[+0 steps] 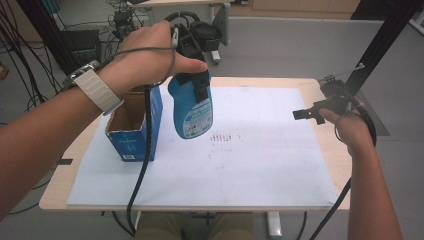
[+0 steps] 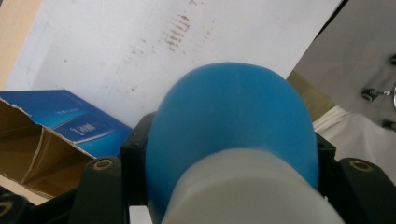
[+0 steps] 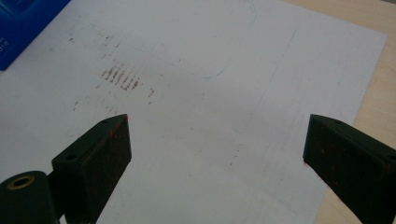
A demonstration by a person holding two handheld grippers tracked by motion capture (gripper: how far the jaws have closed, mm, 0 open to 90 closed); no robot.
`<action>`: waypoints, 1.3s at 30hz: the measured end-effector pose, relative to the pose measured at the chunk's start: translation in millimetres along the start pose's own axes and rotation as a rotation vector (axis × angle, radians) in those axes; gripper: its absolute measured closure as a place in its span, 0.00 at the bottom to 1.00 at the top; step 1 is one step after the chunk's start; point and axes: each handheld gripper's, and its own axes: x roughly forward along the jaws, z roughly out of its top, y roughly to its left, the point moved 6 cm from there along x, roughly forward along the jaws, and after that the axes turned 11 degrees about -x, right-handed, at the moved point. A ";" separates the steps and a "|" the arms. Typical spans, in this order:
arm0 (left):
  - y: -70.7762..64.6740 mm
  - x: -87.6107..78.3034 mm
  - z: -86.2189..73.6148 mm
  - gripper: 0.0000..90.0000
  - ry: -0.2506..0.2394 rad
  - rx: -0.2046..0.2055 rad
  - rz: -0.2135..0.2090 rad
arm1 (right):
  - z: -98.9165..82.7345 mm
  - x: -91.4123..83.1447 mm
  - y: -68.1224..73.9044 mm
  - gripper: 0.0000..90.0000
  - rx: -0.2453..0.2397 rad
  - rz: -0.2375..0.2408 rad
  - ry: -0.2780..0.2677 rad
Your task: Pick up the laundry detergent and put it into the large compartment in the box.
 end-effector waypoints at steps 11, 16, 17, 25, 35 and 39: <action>8.5 -10.0 0.3 0.43 -0.007 -0.075 -0.005 | -1.0 -0.5 -0.9 0.09 0.004 0.001 -0.004; 13.1 -15.9 0.4 0.43 -0.016 -0.112 -0.004 | -0.7 -0.4 -1.4 0.08 0.002 0.001 -0.004; 13.9 -17.2 0.4 0.43 -0.018 -0.119 -0.003 | -0.6 -0.4 -1.5 0.09 0.002 0.001 -0.005; 20.4 -24.4 0.6 0.43 -0.017 -0.166 0.005 | 0.0 -1.6 -2.4 0.09 0.004 -0.002 -0.007; 32.0 -31.4 -1.0 0.43 -0.019 -0.237 0.000 | 0.5 -2.4 -3.1 0.09 0.000 0.001 -0.009; 36.3 -34.3 -2.1 0.43 -0.022 -0.262 0.001 | 0.7 -4.2 -3.0 0.09 -0.001 0.000 -0.012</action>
